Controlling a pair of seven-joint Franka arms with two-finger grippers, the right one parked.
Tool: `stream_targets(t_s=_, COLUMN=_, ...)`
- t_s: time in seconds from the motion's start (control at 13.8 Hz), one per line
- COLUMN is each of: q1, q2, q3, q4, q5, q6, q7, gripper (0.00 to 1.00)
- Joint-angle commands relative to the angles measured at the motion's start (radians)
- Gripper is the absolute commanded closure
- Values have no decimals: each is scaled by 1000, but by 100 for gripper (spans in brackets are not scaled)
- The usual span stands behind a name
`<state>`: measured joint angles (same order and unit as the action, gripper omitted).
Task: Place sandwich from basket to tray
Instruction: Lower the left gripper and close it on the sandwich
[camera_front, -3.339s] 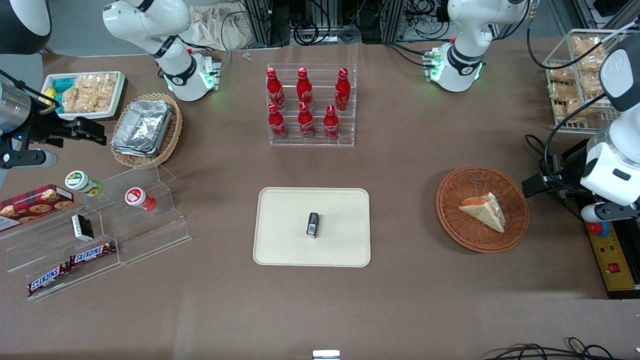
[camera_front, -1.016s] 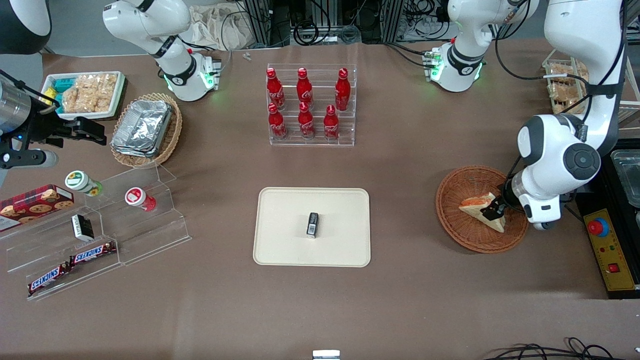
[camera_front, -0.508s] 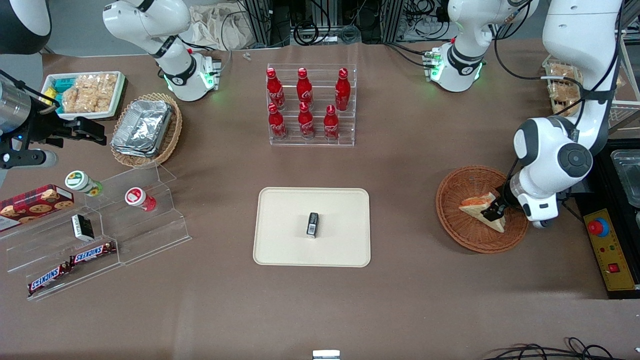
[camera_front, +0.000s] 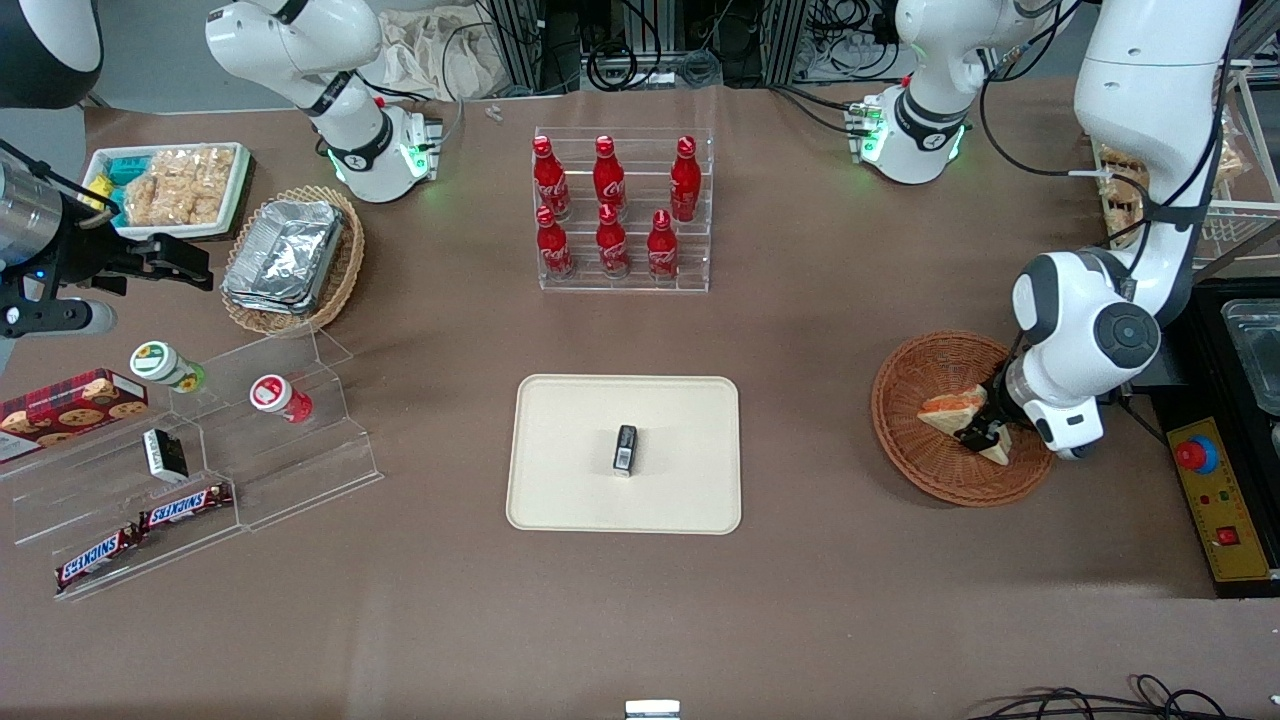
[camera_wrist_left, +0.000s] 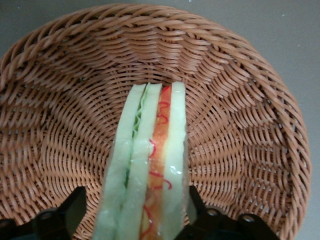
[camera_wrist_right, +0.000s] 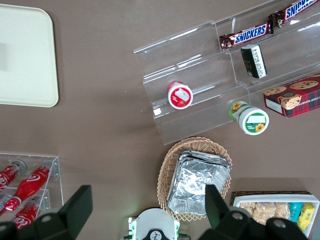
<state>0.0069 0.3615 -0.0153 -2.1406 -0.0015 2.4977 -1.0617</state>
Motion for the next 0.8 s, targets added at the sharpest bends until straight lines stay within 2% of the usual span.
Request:
stream_targets(t_s=0.0, q1=-5, q2=-7, q3=-5, q4=-7, q5=-5, q6=39, q7=-49, gripper=66)
stream_targets(t_s=0.07, q1=-7, q2=-12, q3=-6, q4=-7, q5=-5, q6=38, q7=-49, gripper=94)
stream_targets(t_s=0.15, q1=-14, q2=-19, q3=-8, q4=-5, q5=-5, q6=35, q7=-49, gripper=99)
stream_targets(t_s=0.36, q1=-24, q2=-47, q3=-9, q4=17, q5=-2, q6=-23, q7=-14, gripper=100)
stream_targets(t_s=0.51, q1=-24, q2=-75, q3=-14, q4=74, q5=-2, q6=-150, q7=-3, gripper=100)
stream_targets(t_s=0.73, q1=-25, q2=-85, q3=-34, q4=256, q5=5, q6=-423, q7=51, gripper=100)
